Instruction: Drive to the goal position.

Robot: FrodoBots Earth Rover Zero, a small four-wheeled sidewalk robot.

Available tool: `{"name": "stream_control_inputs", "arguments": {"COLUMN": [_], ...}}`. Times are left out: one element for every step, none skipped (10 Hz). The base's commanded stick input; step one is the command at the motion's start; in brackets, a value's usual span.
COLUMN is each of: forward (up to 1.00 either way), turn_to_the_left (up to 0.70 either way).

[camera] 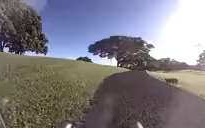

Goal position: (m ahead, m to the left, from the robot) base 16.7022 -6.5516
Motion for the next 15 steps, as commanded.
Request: {"name": "stream_control_inputs", "arguments": {"forward": [0.70, 0.70, 0.70, 0.70, 0.70, 0.70, 0.70, 0.70, 0.70, 0.70, 0.70, 0.70, 0.70, 0.70, 0.70], "turn_to_the_left": [-0.14, -0.14, -0.14, -0.14, -0.14, -0.14, -0.14, 0.00, 0.00, 0.00, 0.00, -0.09, -0.14, -0.14, -0.14]}}
